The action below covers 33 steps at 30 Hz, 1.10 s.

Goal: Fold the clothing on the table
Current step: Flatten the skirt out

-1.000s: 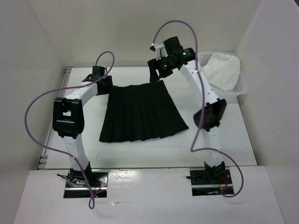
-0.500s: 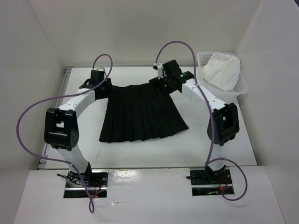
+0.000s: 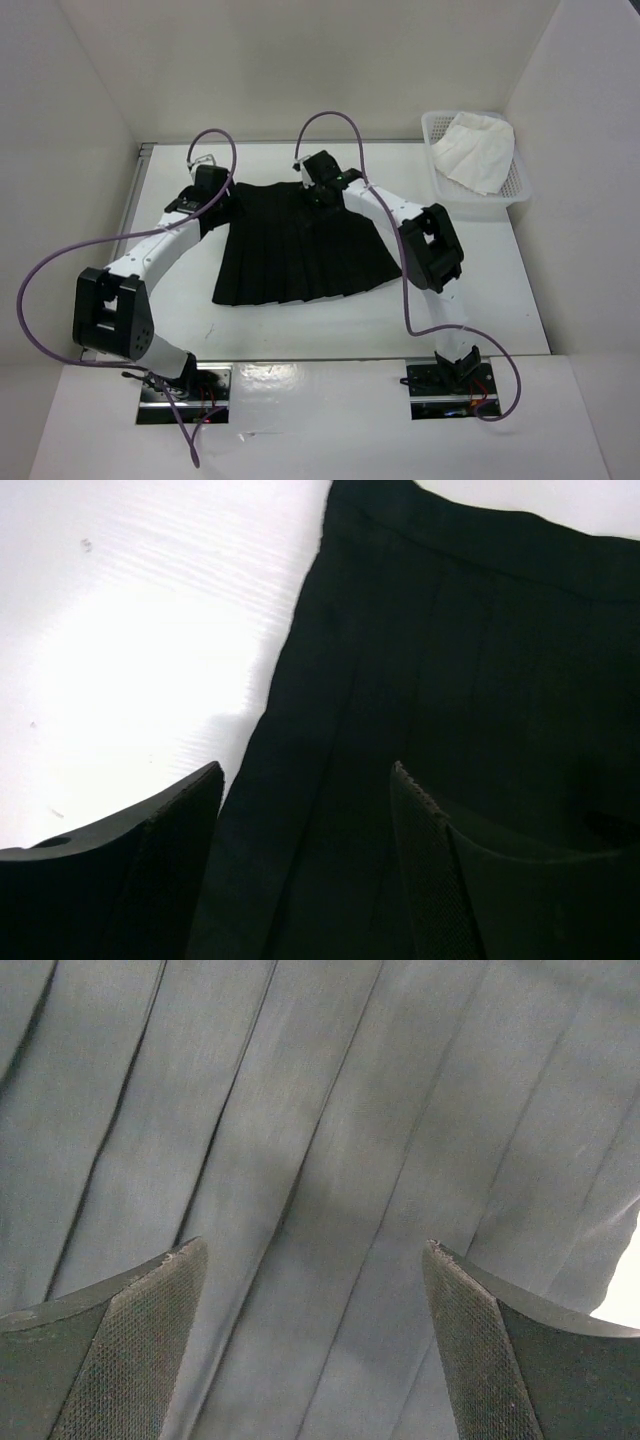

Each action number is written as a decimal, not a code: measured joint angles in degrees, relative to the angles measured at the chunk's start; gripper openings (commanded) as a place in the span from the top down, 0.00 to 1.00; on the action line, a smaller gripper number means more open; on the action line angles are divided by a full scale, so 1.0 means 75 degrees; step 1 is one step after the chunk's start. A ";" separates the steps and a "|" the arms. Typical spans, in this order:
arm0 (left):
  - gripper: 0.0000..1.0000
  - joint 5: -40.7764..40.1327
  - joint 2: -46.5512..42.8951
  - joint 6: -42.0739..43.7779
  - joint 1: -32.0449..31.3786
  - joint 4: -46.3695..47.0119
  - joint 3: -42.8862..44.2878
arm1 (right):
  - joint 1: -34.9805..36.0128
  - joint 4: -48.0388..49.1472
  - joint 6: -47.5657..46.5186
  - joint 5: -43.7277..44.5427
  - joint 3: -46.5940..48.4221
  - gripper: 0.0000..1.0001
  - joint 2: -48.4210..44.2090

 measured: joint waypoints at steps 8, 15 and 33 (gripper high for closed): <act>0.01 -0.0420 -0.0641 -0.0592 -0.0012 -0.0423 -0.0414 | -0.0015 -0.0128 0.0469 0.0458 0.1781 0.02 0.1008; 0.01 -0.0784 -0.0784 -0.0968 -0.0073 -0.0731 -0.0414 | -0.0012 -0.0490 0.0813 0.0469 0.3433 0.02 0.1851; 0.00 -0.1058 -0.1303 -0.1437 -0.0073 -0.1096 -0.0871 | 0.0134 -0.1000 0.1364 0.0667 0.3538 0.02 0.2594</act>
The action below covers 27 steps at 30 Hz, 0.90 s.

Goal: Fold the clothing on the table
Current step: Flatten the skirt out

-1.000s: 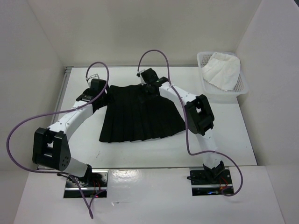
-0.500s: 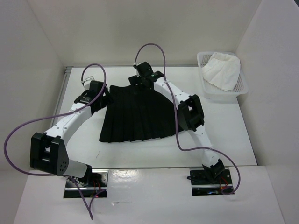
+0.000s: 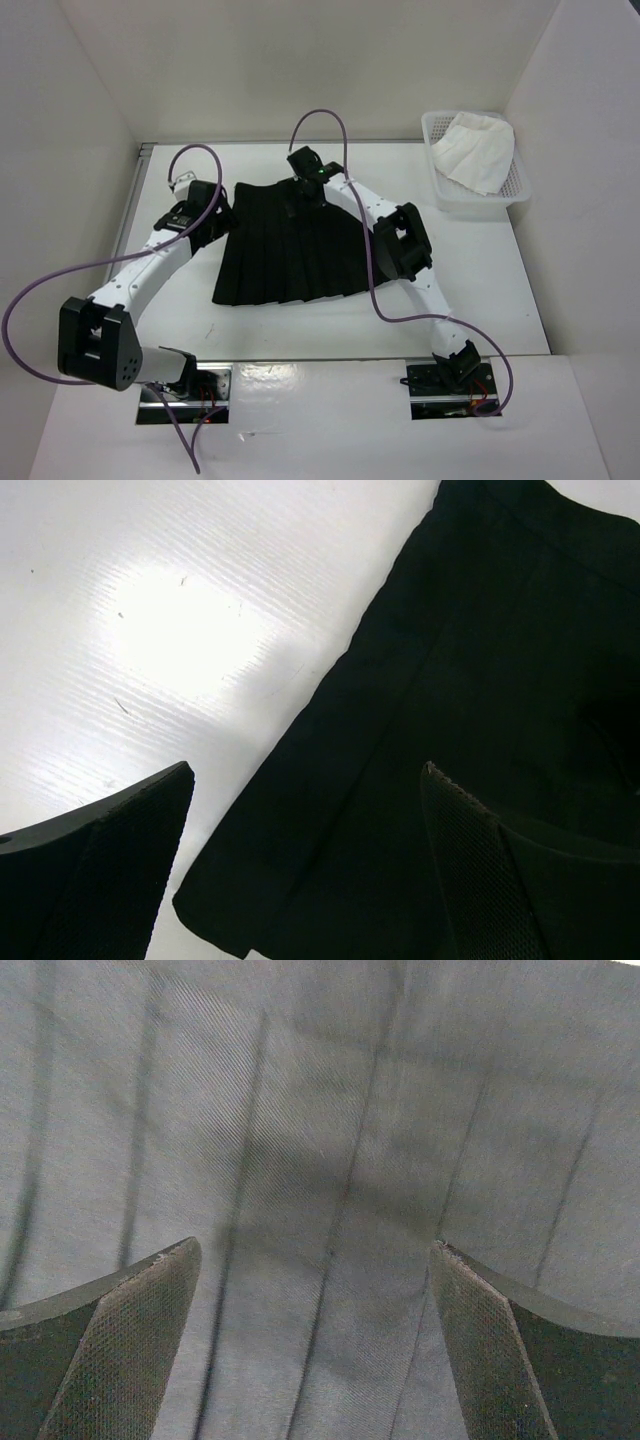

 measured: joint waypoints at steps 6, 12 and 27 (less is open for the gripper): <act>0.00 0.0038 -0.0172 -0.0003 0.0000 -0.0006 -0.0105 | 0.0000 -0.0015 0.0029 0.0015 -0.0332 0.02 0.0000; 0.00 0.0038 -0.0242 -0.0061 -0.0096 -0.0006 -0.0108 | 0.0000 -0.0003 0.0032 0.0009 -0.0361 0.02 0.0000; 0.00 0.0050 -0.0909 -0.0391 -0.0469 -0.0143 -0.0271 | 0.0003 0.1454 0.0233 0.0070 -0.3136 0.02 -0.1445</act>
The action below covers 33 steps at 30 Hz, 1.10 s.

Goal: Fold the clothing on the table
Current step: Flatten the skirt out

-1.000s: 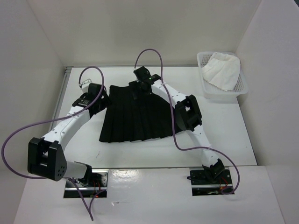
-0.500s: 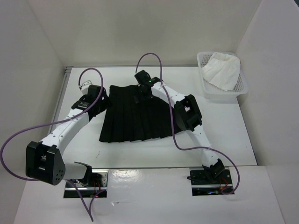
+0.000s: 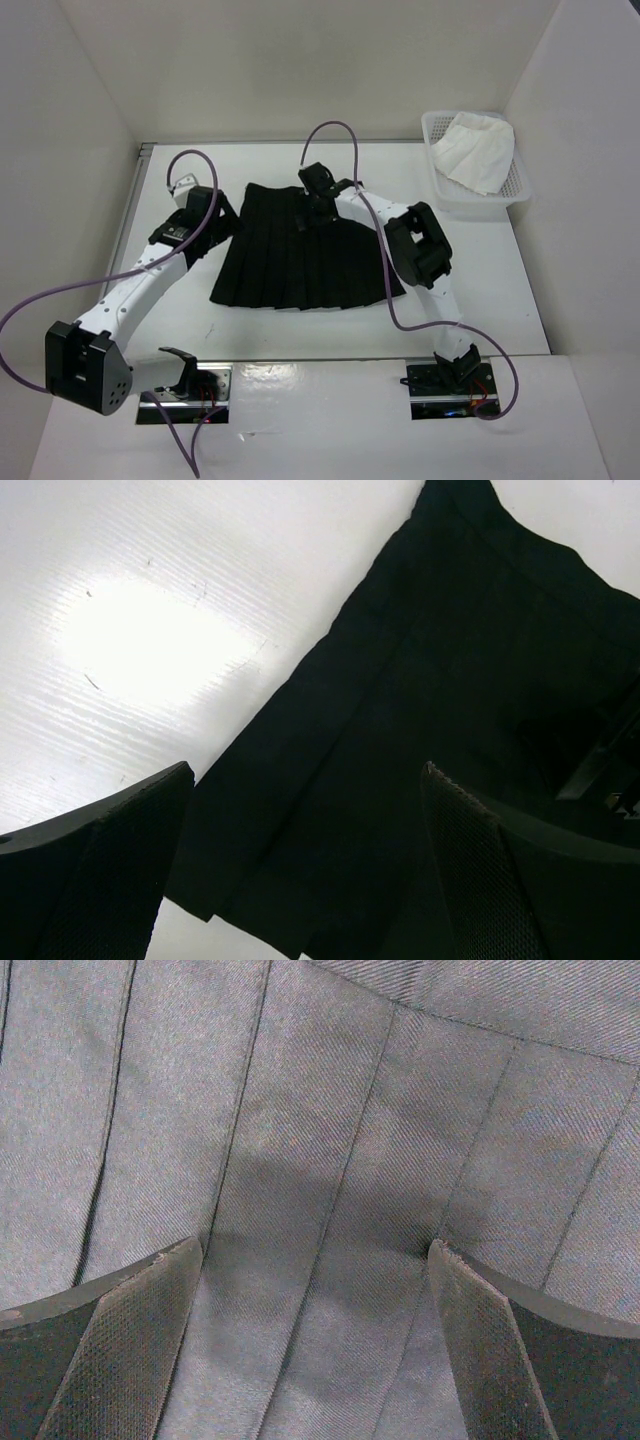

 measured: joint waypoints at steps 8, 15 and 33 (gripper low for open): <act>0.00 -0.0050 -0.0064 -0.0198 -0.0227 -0.0137 -0.0055 | 0.0090 0.0542 -0.0061 0.0297 -0.1198 0.02 -0.0656; 0.00 -0.0087 -0.0166 -0.0341 -0.0443 -0.0207 -0.0073 | 0.0545 0.0688 -0.0041 0.0399 -0.1886 0.02 -0.1078; 0.00 -0.0256 -0.0172 -0.0356 -0.0583 -0.0254 -0.0073 | 0.0912 0.0184 -0.0475 -0.0128 -0.2296 0.02 -0.1582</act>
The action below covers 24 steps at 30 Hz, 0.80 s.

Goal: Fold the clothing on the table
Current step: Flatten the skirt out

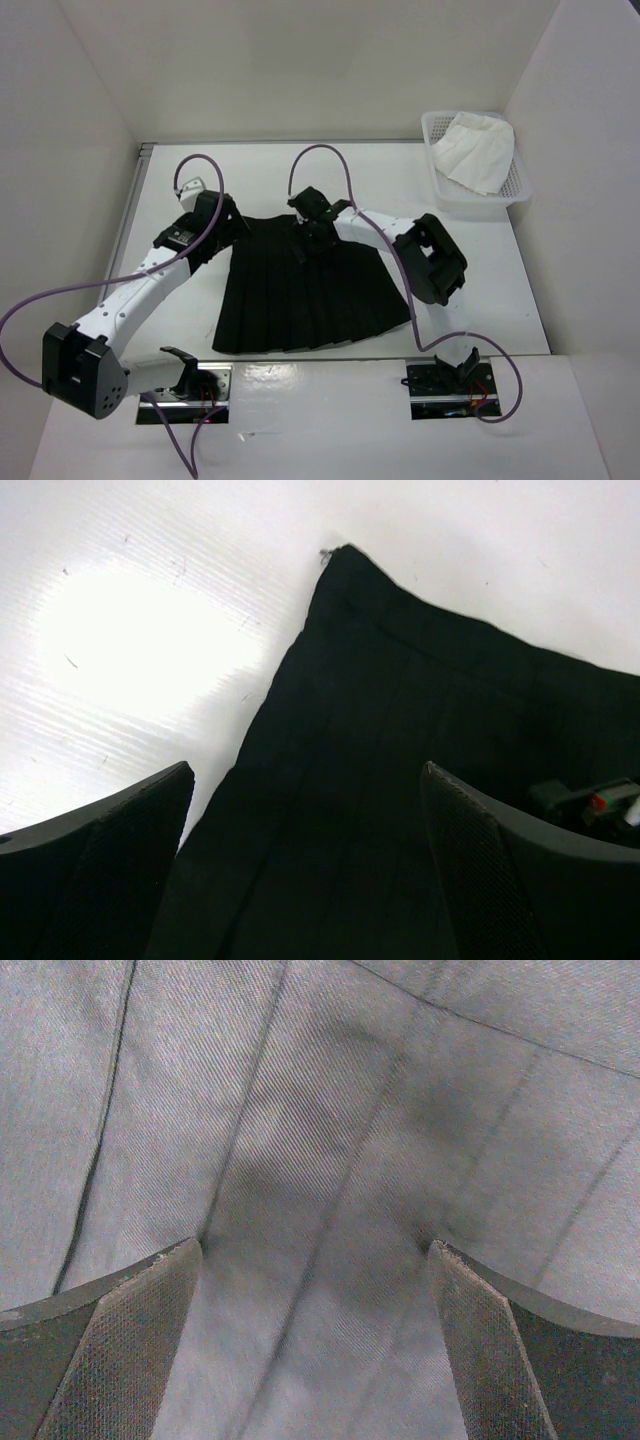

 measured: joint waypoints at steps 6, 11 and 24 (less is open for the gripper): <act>0.00 0.0044 0.0545 0.0498 0.0000 0.0405 0.0236 | -0.0968 -0.0682 -0.0606 -0.0965 0.0195 0.02 -0.0743; 0.01 0.0052 0.1722 0.1224 0.0003 0.0743 0.0970 | -0.1897 -0.0609 -0.1032 -0.1224 0.0221 0.05 -0.1233; 0.24 0.1600 0.3267 0.2894 0.1626 0.1766 0.1443 | -0.2876 -0.0423 -0.1778 -0.1877 0.0143 0.20 -0.1180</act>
